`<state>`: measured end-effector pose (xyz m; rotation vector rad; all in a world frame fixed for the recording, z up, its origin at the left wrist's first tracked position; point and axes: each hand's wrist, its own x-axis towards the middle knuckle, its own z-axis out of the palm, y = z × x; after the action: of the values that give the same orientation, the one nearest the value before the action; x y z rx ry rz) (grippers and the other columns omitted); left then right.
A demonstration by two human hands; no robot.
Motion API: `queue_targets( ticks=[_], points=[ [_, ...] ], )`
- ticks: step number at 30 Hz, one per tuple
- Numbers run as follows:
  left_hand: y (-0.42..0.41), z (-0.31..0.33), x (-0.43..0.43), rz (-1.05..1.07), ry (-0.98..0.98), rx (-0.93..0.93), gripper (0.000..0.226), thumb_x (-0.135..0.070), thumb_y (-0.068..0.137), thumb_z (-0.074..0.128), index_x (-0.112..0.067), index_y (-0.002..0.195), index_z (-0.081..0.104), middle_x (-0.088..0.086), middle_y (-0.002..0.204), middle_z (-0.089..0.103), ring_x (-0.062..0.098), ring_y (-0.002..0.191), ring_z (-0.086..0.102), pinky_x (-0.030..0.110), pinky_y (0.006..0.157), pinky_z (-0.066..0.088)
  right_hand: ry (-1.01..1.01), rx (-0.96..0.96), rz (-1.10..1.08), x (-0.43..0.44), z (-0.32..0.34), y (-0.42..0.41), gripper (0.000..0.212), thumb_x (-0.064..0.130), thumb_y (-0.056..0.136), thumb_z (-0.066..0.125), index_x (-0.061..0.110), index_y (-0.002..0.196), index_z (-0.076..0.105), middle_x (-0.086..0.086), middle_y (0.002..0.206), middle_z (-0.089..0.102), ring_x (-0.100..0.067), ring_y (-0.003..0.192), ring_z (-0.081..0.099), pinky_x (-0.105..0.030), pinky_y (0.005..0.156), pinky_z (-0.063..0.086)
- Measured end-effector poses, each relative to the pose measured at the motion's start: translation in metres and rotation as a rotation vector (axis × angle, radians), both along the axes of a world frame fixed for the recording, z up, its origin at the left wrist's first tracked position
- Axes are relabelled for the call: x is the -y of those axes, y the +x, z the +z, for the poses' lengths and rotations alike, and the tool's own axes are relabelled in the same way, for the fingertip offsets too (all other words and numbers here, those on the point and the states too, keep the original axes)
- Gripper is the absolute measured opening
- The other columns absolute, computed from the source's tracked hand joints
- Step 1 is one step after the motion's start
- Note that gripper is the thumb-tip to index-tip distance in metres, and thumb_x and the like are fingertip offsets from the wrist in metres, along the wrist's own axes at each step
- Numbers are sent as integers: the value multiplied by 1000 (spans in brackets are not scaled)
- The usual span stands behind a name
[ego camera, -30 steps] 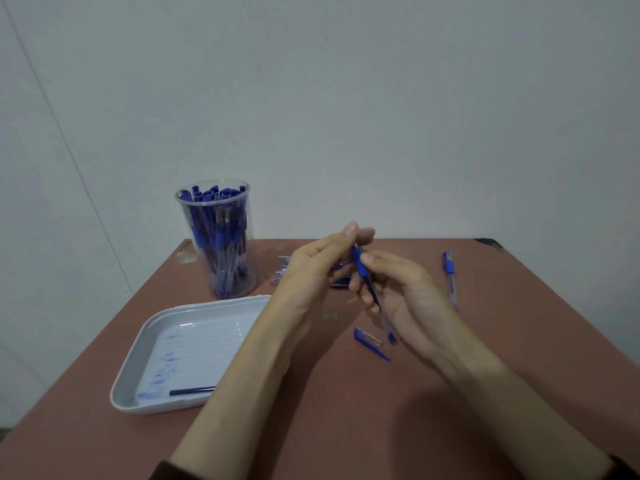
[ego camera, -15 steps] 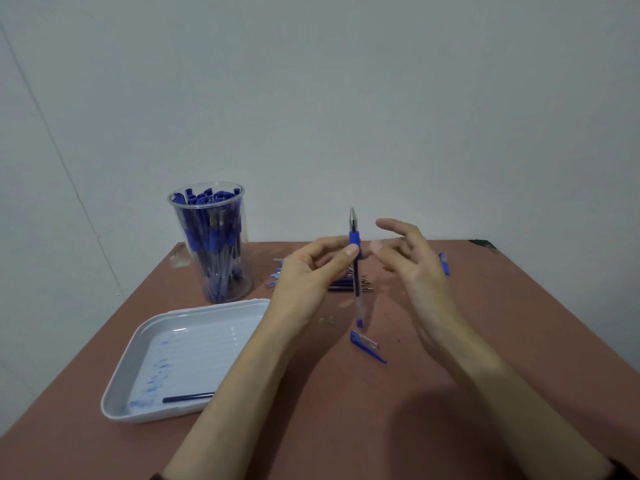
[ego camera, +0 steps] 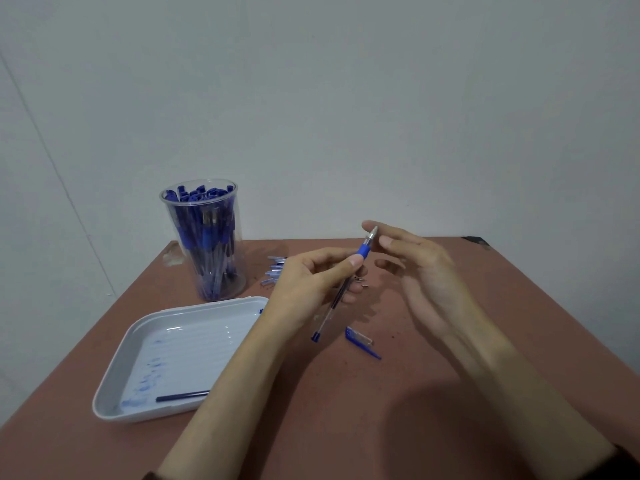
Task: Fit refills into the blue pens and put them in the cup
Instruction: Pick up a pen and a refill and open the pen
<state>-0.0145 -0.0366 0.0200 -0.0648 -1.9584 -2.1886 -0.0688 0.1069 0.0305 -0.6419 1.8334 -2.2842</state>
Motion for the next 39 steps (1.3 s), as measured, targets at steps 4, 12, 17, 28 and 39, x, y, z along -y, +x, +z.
queue_targets(
  ticks=[4,12,17,28,39],
  points=[
    [3,2,-2,-32,-5,8,12,-12,85,64,-10,94,72,2,76,71,10,59,62,20,55,49,19,20,-48,1,-1,0,12,32,69,72,21,75,71,6,80,67,-9,82,59,-29,82,41],
    [5,4,-4,-41,-30,27,9,-12,86,64,-12,91,71,3,77,72,11,58,64,20,54,50,46,52,-65,1,-3,0,19,39,64,74,21,62,71,4,76,67,-13,80,59,-30,82,42],
    [5,4,-5,-37,-7,47,8,-12,87,63,-11,89,71,3,75,71,11,57,63,19,52,50,19,103,46,0,-2,0,26,34,69,68,15,86,75,1,83,70,-12,78,64,-30,79,48],
    [5,3,-6,-61,-10,67,11,-11,88,62,-8,95,69,8,82,71,13,57,65,20,53,51,35,128,-24,2,-6,-2,38,41,60,74,10,82,70,-1,74,65,-15,71,61,-31,76,46],
    [6,5,-9,-77,139,83,14,-8,89,58,-2,99,66,7,78,70,12,54,64,21,52,53,-87,186,102,4,-4,1,23,30,76,63,12,83,75,-1,74,67,-11,69,63,-28,69,50]
  ],
)
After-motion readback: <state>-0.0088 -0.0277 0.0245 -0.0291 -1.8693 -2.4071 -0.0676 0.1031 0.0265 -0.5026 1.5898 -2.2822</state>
